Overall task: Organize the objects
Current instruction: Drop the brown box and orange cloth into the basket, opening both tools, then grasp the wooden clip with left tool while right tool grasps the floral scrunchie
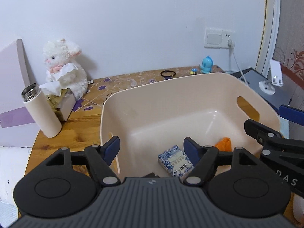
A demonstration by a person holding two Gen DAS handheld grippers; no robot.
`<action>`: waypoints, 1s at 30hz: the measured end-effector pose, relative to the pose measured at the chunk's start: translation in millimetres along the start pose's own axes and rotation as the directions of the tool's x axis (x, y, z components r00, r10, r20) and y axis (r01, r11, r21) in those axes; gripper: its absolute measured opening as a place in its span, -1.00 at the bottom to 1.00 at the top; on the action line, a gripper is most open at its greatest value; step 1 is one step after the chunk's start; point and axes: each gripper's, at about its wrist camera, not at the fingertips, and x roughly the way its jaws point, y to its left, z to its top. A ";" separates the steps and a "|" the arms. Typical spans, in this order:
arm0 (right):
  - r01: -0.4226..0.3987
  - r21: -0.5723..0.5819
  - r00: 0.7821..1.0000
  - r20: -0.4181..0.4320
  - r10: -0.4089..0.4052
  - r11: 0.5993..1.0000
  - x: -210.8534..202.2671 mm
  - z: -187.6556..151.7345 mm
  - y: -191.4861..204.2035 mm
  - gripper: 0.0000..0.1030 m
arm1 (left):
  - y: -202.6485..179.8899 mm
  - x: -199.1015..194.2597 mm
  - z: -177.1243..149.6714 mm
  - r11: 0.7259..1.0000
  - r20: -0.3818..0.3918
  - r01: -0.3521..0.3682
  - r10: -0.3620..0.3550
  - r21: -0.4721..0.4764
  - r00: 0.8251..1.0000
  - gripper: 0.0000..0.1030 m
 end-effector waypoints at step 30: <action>0.026 -0.042 0.992 -0.123 -0.031 0.999 -65.4 -103.5 -9.5 0.51 | -17.4 -46.1 -125.8 0.998 -0.108 0.070 -0.070 -0.006 0.992 0.60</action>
